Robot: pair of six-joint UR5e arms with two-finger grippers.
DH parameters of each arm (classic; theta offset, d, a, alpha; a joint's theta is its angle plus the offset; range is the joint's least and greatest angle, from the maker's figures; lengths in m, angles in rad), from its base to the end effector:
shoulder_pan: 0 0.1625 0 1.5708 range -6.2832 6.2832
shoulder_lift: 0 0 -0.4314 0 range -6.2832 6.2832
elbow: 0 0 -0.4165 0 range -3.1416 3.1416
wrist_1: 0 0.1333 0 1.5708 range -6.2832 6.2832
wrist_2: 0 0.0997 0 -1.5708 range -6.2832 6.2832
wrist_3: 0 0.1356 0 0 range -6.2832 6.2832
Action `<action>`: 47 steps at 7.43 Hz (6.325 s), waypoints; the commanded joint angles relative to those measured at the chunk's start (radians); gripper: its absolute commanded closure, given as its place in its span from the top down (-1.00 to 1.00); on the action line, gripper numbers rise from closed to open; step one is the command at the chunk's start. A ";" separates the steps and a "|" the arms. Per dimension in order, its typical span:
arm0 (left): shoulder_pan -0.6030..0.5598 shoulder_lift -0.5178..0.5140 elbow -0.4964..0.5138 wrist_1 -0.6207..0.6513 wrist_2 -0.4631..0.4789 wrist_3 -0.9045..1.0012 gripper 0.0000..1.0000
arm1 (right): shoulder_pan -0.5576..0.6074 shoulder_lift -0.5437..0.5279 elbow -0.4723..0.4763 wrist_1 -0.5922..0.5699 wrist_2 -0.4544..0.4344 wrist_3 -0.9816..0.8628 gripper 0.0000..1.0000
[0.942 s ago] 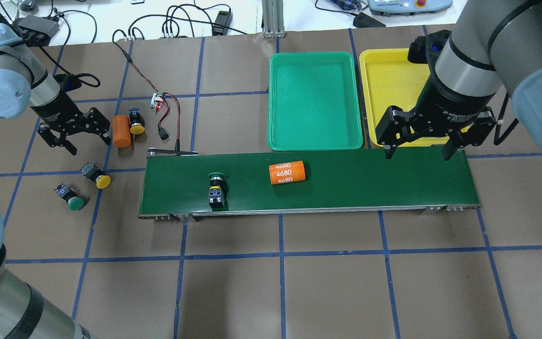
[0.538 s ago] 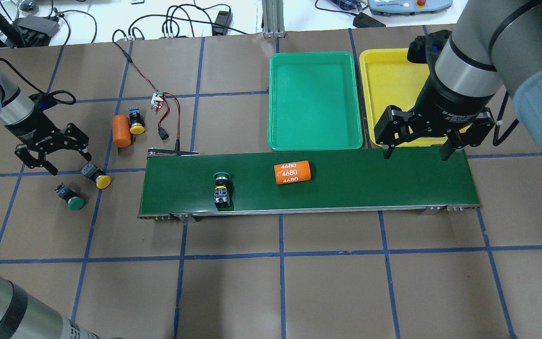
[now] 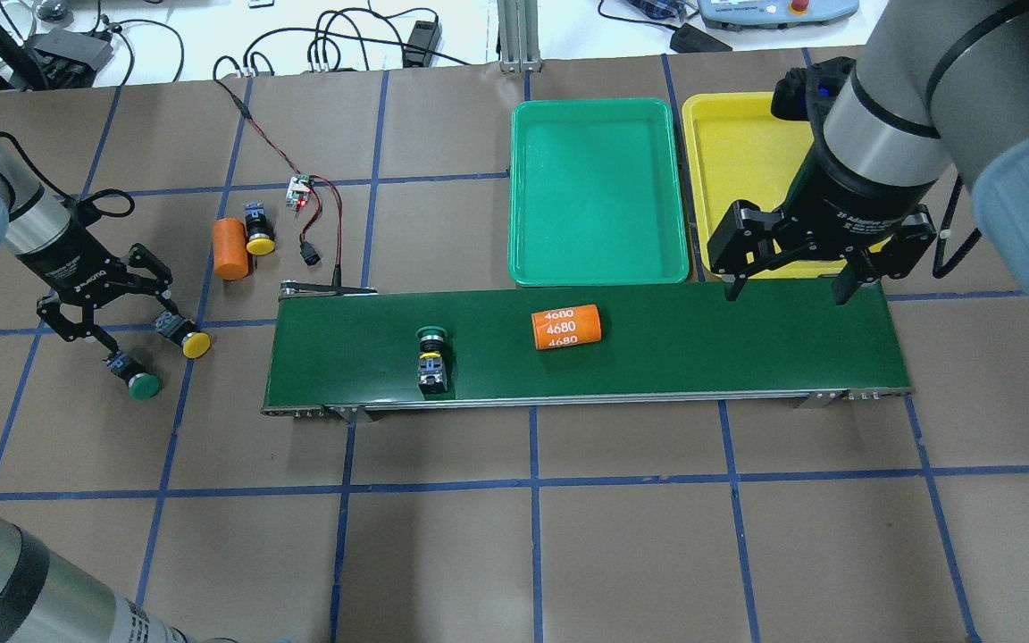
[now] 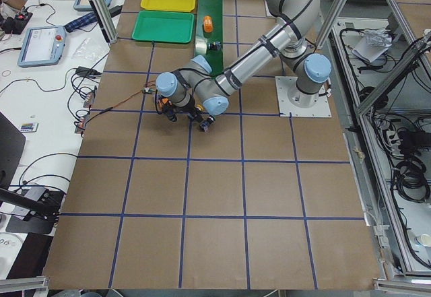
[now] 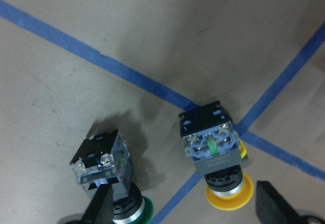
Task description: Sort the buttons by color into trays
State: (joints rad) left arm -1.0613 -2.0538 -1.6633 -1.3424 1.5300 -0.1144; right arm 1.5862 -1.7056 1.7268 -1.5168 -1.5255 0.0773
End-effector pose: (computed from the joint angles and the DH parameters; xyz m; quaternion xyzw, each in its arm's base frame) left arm 0.1702 -0.5893 0.1565 0.3056 -0.9362 -0.1654 0.0536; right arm 0.1463 -0.4455 0.4386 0.0318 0.9985 0.0386 0.0209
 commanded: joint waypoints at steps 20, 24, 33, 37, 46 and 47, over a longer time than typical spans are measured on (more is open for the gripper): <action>-0.301 0.263 -0.099 -0.040 -0.049 0.260 -1.00 | 0.051 0.107 0.111 -0.281 0.051 0.064 1.00; -0.451 0.274 -0.199 -0.020 -0.076 0.210 -1.00 | 0.102 0.155 0.111 -0.350 0.038 0.174 1.00; -0.074 0.213 -0.151 0.203 0.070 0.462 1.00 | 0.343 0.398 0.112 -0.588 0.004 0.460 1.00; 0.078 0.130 -0.252 0.273 0.070 0.409 1.00 | 0.334 0.435 0.120 -0.579 -0.012 0.466 -0.13; 0.057 0.177 -0.297 0.428 0.071 0.377 -1.00 | 0.149 0.486 -0.067 -0.659 -0.008 0.253 -1.00; 0.000 0.202 -0.294 0.417 0.058 0.377 -1.00 | 0.143 0.524 -0.076 -0.711 -0.007 0.239 -1.00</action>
State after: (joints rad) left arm -1.0119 -1.8823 -1.9689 -0.9121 1.5983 0.2623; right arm 1.7493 -1.2231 1.6630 -2.1657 -1.5331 0.3592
